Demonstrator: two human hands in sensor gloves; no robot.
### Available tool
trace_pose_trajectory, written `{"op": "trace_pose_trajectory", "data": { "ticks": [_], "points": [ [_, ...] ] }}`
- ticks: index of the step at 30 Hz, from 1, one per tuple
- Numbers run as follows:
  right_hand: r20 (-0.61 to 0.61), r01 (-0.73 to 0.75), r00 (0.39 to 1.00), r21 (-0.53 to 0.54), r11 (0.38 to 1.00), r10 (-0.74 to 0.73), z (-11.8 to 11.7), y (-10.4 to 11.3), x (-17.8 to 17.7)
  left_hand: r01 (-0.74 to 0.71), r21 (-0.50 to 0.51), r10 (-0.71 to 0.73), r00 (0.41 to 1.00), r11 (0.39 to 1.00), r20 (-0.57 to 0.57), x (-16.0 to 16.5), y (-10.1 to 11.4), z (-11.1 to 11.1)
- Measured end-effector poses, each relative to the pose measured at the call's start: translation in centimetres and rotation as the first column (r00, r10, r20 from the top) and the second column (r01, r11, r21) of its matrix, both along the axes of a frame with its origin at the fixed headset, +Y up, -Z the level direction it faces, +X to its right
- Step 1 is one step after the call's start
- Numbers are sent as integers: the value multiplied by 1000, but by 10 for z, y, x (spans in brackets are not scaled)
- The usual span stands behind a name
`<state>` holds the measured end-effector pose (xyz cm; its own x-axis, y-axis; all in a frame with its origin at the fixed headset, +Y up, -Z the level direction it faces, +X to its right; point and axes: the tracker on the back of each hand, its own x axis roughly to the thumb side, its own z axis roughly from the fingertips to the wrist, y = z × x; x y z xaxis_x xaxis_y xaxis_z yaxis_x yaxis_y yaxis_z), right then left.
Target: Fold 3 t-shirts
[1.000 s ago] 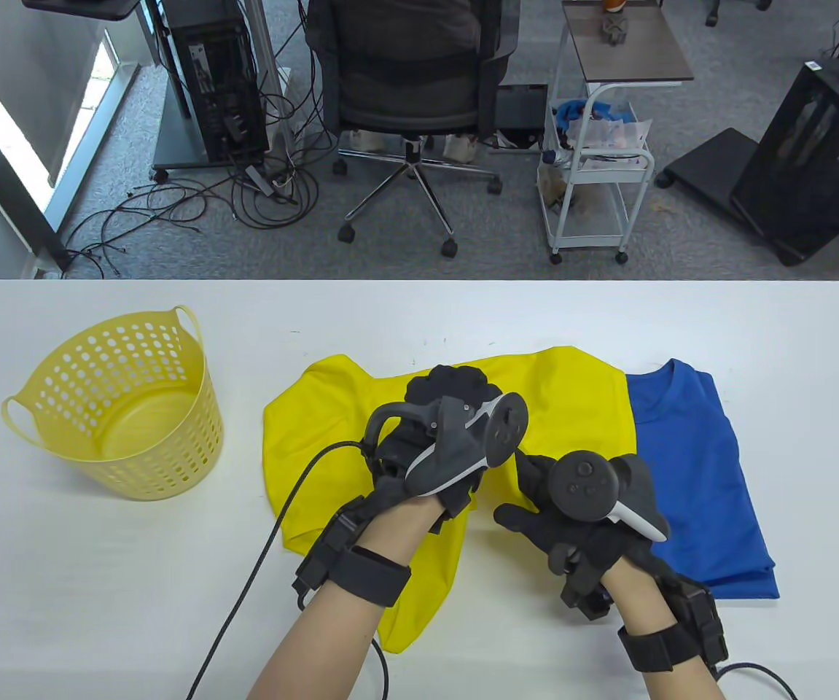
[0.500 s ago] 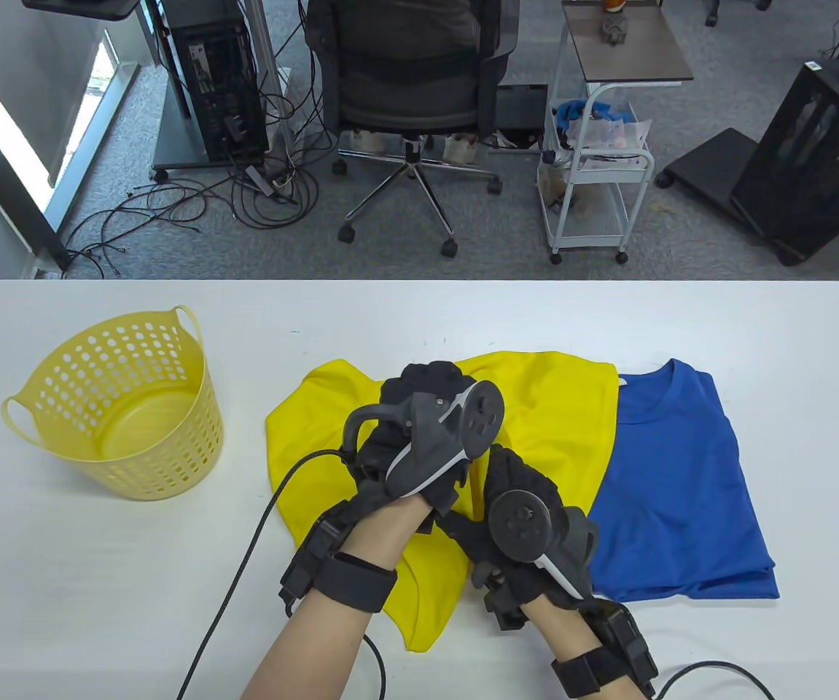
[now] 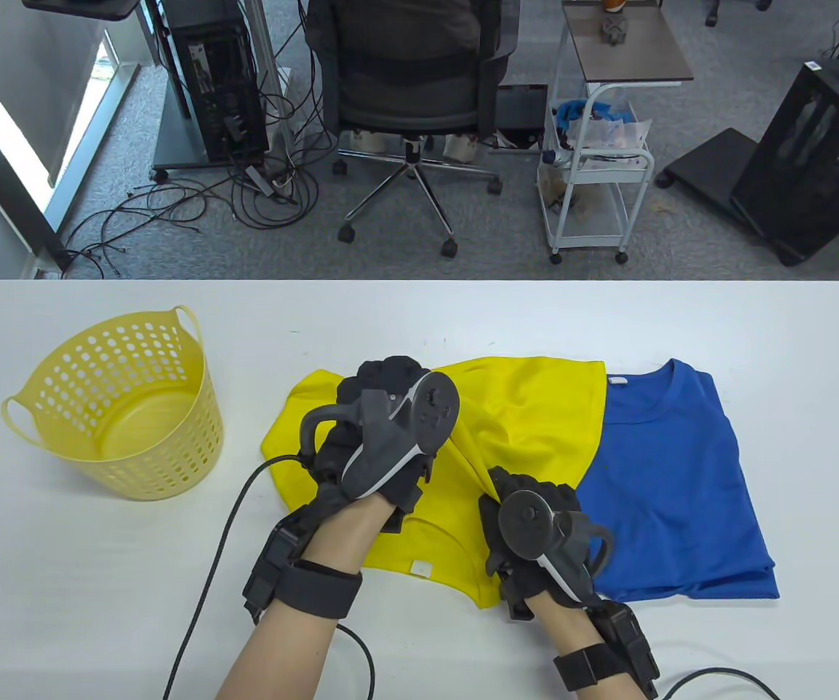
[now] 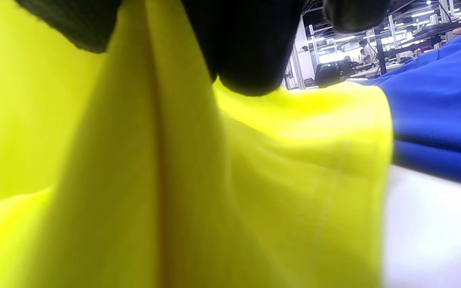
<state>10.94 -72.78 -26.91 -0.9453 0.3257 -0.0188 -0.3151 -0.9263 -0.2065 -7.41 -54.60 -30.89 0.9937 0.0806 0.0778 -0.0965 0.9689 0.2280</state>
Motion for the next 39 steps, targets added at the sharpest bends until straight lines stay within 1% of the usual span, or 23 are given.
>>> {"op": "trace_pose_trajectory", "data": {
  "ticks": [5, 8, 13, 17, 22, 24, 26, 28, 29, 30, 32, 33, 34, 35, 36, 37, 38, 39],
  "points": [
    [-4, -66, 998, -45, 997, 66, -3, -7, 1, -24, 11, 24, 999, 1000, -31, -17, 6, 2],
    [-14, -75, 997, -67, 995, 74, -4, -10, 1, -46, 17, 47, 997, 999, -55, -33, 10, 3],
    [-23, -94, 995, -61, 994, 93, -4, -8, 3, -73, 24, 76, 992, 997, -106, -63, 12, 3],
    [-7, -43, 999, -36, 998, 43, -3, 2, 10, -106, 3, 105, 982, 994, -154, -93, 5, 4],
    [18, -2, 1000, 58, 998, 1, -2, 25, 25, -168, -27, 160, 969, 985, -189, -124, -7, 6],
    [17, 2, 1000, 100, 995, -3, -1, 39, 28, -181, -33, 171, 965, 983, -197, -134, -10, 7],
    [18, -42, 999, 140, 989, 40, -2, 61, 31, -188, -48, 175, 963, 981, -206, -141, -9, 8],
    [21, -63, 998, 187, 980, 60, -3, 82, 35, -201, -42, 188, 959, 979, -210, -147, -4, 9],
    [24, -63, 998, 221, 973, 59, -4, 103, 39, -219, -37, 207, 958, 975, -200, -151, 2, 11],
    [25, -58, 998, 233, 971, 53, -5, 110, 40, -230, -29, 220, 956, 973, -196, -153, 5, 11],
    [28, -44, 999, 283, 958, 38, -4, 147, 44, -262, 20, 262, 949, 965, -176, -156, 22, 16],
    [26, -48, 999, 293, 955, 42, -3, 156, 44, -269, 37, 271, 948, 962, -169, -155, 26, 18],
    [23, -71, 997, 287, 955, 67, -3, 167, 43, -267, 54, 272, 948, 962, -164, -154, 31, 20],
    [19, -116, 993, 243, 963, 115, -4, 172, 42, -249, 46, 253, 953, 967, -164, -152, 33, 21],
    [16, -136, 991, 216, 967, 136, -5, 173, 42, -240, 33, 242, 956, 970, -164, -151, 32, 21],
    [-10, -194, 980, 135, 972, 197, -8, 168, 42, -218, -47, 207, 964, 975, -166, -147, 26, 20],
    [-42, -213, 975, 95, 972, 218, -11, 161, 42, -198, -95, 180, 969, 976, -170, -146, 21, 18],
    [-80, -224, 971, 53, 973, 227, -14, 149, 43, -163, -158, 136, 976, 974, -170, -143, 9, 16]
  ]
}}
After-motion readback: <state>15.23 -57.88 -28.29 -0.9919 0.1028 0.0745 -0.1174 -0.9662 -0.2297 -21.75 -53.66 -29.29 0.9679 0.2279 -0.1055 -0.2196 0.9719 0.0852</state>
